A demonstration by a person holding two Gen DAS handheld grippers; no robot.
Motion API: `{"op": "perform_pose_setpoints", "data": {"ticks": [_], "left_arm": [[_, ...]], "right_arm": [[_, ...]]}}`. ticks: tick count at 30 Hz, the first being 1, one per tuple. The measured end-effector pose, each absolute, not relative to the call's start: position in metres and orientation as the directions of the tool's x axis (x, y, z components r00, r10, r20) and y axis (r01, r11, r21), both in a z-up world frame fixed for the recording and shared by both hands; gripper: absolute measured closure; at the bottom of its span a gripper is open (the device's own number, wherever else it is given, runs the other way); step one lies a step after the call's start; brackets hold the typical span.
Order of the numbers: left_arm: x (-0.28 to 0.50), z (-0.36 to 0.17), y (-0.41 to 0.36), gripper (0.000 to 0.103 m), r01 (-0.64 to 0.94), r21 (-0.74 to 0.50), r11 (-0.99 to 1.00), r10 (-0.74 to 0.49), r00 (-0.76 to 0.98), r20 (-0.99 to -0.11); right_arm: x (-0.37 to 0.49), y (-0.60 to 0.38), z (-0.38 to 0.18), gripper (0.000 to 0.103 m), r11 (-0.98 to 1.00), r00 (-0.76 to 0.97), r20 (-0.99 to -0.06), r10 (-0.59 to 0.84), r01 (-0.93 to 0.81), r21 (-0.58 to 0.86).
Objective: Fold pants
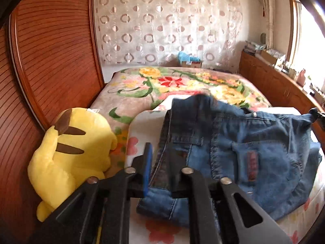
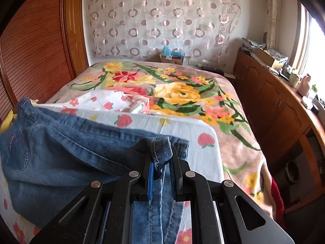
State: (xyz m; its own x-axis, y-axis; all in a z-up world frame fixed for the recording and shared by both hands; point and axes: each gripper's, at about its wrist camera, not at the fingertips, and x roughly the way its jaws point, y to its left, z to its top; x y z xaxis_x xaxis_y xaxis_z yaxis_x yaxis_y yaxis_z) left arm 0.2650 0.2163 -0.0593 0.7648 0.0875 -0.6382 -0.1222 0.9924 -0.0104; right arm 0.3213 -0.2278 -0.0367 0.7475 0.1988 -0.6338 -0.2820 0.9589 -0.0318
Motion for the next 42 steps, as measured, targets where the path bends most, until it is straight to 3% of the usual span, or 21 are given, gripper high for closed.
{"op": "perform_pose_setpoints", "data": {"ticks": [4, 8, 14, 16, 26, 31, 40, 41, 42], "left_arm": [[0.263, -0.053, 0.212, 0.052, -0.109, -0.001, 0.994, 0.086, 0.791, -0.605], [0.266, -0.050, 0.203, 0.040, -0.066, -0.009, 0.998, 0.047, 0.796, -0.603], [0.259, -0.049, 0.179, 0.040, -0.031, -0.013, 0.999, 0.017, 0.808, -0.589], [0.253, -0.048, 0.170, 0.040, -0.009, -0.027, 1.000, -0.009, 0.809, -0.588], [0.231, -0.047, 0.137, 0.040, 0.037, -0.032, 0.999, -0.049, 0.804, -0.592], [0.218, -0.048, 0.126, 0.040, 0.042, -0.043, 0.998, -0.059, 0.803, -0.593], [0.196, -0.049, 0.114, 0.040, 0.042, -0.053, 0.998, -0.066, 0.801, -0.595], [0.195, -0.049, 0.112, 0.040, 0.043, -0.054, 0.998, -0.067, 0.800, -0.597], [0.194, -0.050, 0.111, 0.040, 0.045, -0.053, 0.998, -0.068, 0.798, -0.599]], "right_arm": [[0.319, -0.225, -0.024, 0.090, 0.963, 0.780, -0.599, 0.183, -0.266, -0.051], [0.332, -0.218, -0.034, 0.090, 0.971, 0.761, -0.639, 0.112, -0.220, -0.092], [0.338, -0.218, -0.067, 0.088, 0.969, 0.714, -0.685, 0.145, -0.242, -0.046], [0.328, -0.224, -0.069, 0.074, 0.968, 0.717, -0.677, 0.166, -0.250, -0.027], [0.291, -0.264, -0.083, 0.072, 0.937, 0.634, -0.726, 0.266, -0.346, 0.042], [0.280, -0.280, -0.086, 0.064, 0.938, 0.631, -0.715, 0.300, -0.330, 0.102], [0.288, -0.271, -0.105, 0.064, 0.933, 0.571, -0.751, 0.333, -0.316, 0.173], [0.288, -0.269, -0.106, 0.067, 0.932, 0.568, -0.753, 0.333, -0.319, 0.172], [0.288, -0.267, -0.106, 0.077, 0.930, 0.561, -0.757, 0.335, -0.327, 0.170]]}}
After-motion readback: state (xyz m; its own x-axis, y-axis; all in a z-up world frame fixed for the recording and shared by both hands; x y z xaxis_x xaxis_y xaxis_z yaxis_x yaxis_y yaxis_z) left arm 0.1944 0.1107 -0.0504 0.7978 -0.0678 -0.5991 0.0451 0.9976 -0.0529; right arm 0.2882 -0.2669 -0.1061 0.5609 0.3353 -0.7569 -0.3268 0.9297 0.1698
